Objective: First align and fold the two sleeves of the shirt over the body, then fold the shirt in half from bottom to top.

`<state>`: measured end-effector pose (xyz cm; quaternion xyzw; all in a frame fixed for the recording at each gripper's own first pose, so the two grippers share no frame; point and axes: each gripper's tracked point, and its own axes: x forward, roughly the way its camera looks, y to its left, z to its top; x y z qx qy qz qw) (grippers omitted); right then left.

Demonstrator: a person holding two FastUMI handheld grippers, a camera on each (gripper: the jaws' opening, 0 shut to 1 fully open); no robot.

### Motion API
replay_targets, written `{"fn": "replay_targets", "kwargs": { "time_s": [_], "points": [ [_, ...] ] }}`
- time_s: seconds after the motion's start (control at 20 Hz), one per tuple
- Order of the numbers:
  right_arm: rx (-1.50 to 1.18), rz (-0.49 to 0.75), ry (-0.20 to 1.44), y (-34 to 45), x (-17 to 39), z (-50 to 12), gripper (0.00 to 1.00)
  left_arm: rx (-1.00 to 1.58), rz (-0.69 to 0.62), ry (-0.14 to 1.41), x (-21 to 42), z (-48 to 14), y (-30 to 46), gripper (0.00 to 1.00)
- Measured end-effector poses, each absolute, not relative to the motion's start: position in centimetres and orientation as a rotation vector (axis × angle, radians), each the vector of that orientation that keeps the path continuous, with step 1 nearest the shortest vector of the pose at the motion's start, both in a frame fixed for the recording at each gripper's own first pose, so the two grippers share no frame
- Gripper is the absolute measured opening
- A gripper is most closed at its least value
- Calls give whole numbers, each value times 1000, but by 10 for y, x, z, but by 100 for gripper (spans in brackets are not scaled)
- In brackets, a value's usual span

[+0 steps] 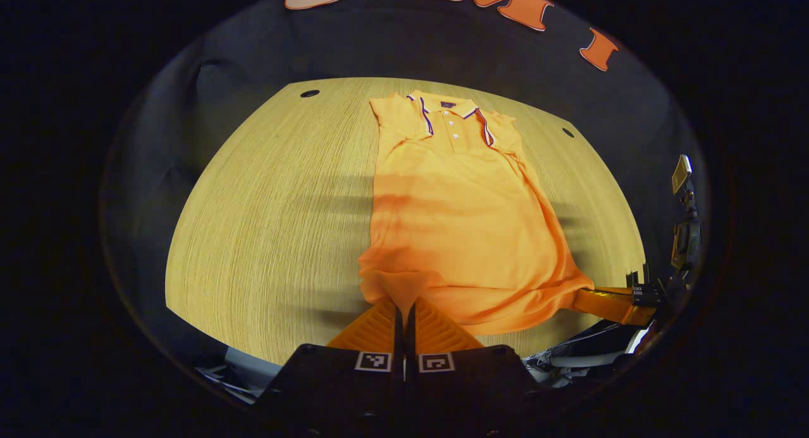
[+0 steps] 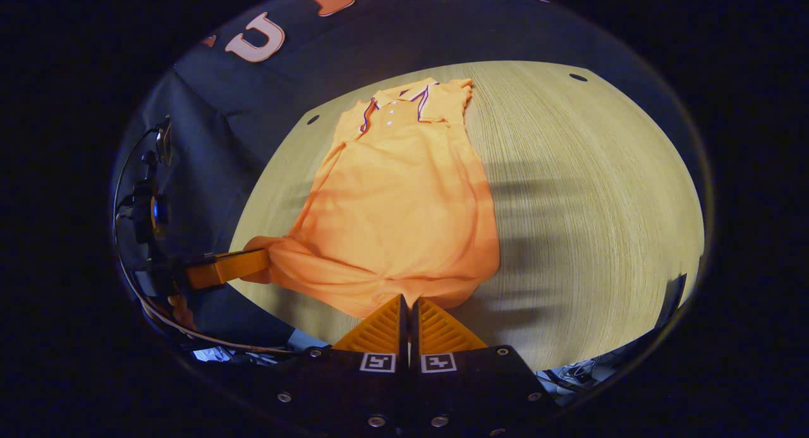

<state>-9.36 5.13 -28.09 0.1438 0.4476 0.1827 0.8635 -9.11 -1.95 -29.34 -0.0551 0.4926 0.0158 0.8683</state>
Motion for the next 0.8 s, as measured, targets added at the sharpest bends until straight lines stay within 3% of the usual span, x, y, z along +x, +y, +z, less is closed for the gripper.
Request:
{"fn": "replay_targets", "kwargs": {
  "time_s": [0.35, 0.8],
  "points": [
    [316, 359, 899, 40, -66, -257, 0, -114, 28, 996, -64, -278, -21, 1],
    [302, 296, 798, 24, 20, -206, 0, -122, -47, 903, 31, -237, -18, 1]
  ]
}}
